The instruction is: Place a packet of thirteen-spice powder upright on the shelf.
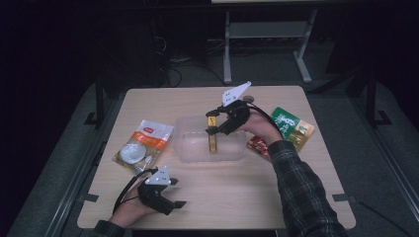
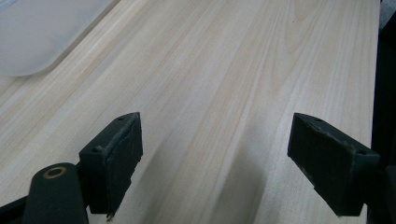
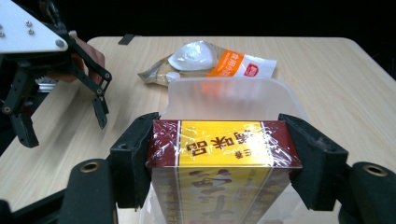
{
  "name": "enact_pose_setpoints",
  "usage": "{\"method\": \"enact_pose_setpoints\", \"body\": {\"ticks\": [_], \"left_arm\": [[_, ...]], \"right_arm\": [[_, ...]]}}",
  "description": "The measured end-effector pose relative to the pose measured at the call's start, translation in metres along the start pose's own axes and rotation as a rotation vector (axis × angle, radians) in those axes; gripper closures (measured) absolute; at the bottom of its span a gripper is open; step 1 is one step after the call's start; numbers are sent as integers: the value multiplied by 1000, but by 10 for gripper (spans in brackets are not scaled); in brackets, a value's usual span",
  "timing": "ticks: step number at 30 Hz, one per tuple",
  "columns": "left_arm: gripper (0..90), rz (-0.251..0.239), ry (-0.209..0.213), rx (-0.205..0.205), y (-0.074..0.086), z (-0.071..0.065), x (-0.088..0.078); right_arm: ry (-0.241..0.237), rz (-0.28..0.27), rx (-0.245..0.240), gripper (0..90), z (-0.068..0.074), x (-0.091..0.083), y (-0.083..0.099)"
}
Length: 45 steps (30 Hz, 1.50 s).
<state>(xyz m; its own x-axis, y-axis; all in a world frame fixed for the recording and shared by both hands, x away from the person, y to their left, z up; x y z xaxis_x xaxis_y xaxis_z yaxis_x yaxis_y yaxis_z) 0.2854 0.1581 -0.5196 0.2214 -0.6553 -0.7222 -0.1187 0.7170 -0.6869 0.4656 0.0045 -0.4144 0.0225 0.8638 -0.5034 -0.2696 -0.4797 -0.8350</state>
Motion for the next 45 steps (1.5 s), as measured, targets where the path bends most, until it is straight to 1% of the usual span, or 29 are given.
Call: {"method": "enact_pose_setpoints", "body": {"ticks": [4, 6, 9, 11, 16, 17, 19, 25, 27, 29, 30, 32, 33, 34, 35, 37, 38, 40, 41, 42, 43, 44, 45], "left_arm": [[176, -3, -2, 1, 0, 0, 0], [176, 3, -1, 8, 0, 0, 0], [176, 1, 1, 6, 0, 0, 0], [176, 2, 2, 6, 0, 0, 0], [176, 3, 3, 5, 0, -1, 0], [176, 3, 4, 5, 0, -1, 0], [176, 9, 5, 11, 0, 0, 0], [176, 10, 6, 10, 1, -1, 0], [175, 9, 6, 10, 1, 0, 0], [172, 4, 5, 2, 0, 0, 0], [167, 3, 6, -2, 0, 0, 0], [164, -1, 15, -9, -1, -1, 0], [157, -9, 21, -19, -2, -2, 0], [147, -12, 25, -25, -3, -2, 0], [139, -13, 26, -27, -3, -2, 0], [134, -18, 25, -32, -4, -2, -1], [132, -19, 25, -30, -4, -2, -1], [130, -17, 21, -28, -3, 0, -1], [130, -16, 23, -28, -3, 0, -1], [130, -16, 22, -25, -3, 0, -1], [130, -14, 22, -21, -3, 1, -1], [131, -11, 26, -18, -3, 2, -1], [131, -11, 28, -16, -3, 2, -1]], "right_arm": [[7, 29, 5, 318, -4, 6, 6], [4, 37, 14, 319, -6, 9, 8], [1, 47, 19, 318, -6, 12, 10], [1, 59, 9, 319, -7, 14, 13], [3, 82, 11, 318, -8, 16, 17], [3, 87, -3, 318, -9, 17, 18], [5, 99, 0, 318, -9, 18, 20], [6, 104, -8, 315, -8, 18, 21], [9, 111, 3, 309, -8, 17, 22], [16, 116, 15, 293, -9, 16, 22], [18, 115, 33, 273, -8, 15, 22], [18, 109, 55, 247, -7, 13, 20], [20, 99, 53, 223, -7, 12, 18], [27, 92, 72, 202, -5, 10, 16], [41, 86, 76, 192, -4, 8, 13], [50, 80, 81, 175, -2, 5, 11], [61, 79, 75, 163, -1, 3, 9], [85, 84, 88, 152, 1, -2, 8], [108, 91, 90, 152, 2, -4, 8], [138, 106, 105, 153, 3, -6, 8], [162, 112, 101, 160, 3, -8, 8], [187, 104, 89, 174, 6, -12, 8], [208, 94, 109, 183, 8, -15, 8]]}}
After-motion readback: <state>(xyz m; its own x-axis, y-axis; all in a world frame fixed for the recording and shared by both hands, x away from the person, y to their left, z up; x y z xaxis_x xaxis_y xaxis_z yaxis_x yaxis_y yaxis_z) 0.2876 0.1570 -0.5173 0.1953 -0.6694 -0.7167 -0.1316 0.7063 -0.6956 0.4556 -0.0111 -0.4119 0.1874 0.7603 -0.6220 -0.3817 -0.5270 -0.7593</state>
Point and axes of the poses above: each handheld gripper's, and its own axes: x roughly forward along the jaws, y roughly out of its underside, z roughly to its left, the point moved 9 cm from there along x, roughly forward along the jaws, and after that the axes turned 14 degrees about x, right-handed, at the moved point
